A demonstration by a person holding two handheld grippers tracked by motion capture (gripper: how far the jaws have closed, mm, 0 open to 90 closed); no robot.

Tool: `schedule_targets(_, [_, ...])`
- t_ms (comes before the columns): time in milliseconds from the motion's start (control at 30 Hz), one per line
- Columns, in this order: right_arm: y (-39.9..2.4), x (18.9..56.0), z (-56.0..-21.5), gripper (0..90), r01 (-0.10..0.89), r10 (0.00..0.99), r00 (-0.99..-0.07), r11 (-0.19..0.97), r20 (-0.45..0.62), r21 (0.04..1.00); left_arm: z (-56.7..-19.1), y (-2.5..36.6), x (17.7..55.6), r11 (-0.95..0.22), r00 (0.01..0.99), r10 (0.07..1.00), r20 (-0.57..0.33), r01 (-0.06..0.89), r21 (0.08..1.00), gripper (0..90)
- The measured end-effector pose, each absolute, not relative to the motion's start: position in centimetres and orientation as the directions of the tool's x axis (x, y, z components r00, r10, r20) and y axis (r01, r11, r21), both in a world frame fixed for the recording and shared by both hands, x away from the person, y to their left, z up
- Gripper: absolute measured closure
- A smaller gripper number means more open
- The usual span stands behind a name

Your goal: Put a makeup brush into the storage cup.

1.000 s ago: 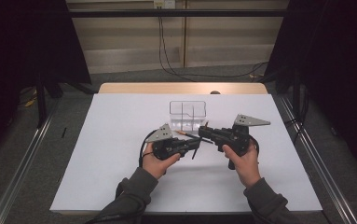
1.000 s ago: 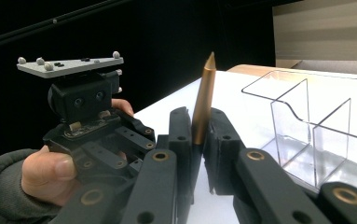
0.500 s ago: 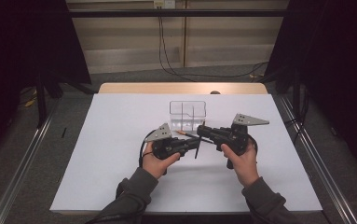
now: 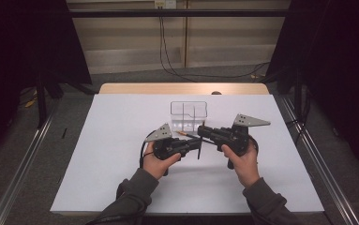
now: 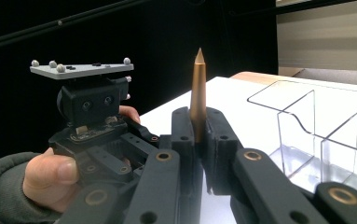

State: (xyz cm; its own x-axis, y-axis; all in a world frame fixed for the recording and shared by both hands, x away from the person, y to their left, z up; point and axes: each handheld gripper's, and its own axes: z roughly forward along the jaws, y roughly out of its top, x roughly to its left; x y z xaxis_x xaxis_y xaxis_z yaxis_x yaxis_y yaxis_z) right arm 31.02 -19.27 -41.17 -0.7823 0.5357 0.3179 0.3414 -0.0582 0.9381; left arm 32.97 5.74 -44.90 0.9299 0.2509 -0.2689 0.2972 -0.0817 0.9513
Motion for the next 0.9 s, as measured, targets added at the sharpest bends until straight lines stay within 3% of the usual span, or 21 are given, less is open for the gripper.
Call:
schedule_targets(467, [-19.39, 30.98, -41.28, 83.7, 0.337, 0.53, -0.787, -0.062, 0.317, 0.94, -45.02, 5.68, 33.01, -0.096, 0.933, 0.24, -0.269, 0.299, 0.95, 83.4])
schedule_targets(900, [-19.83, 30.92, -41.0, 83.7, 0.315, 0.535, -0.79, -0.066, 0.301, 0.947, -44.84, 5.91, 33.21, -0.107, 0.939, 0.236, -0.252, 0.282, 0.953, 73.0])
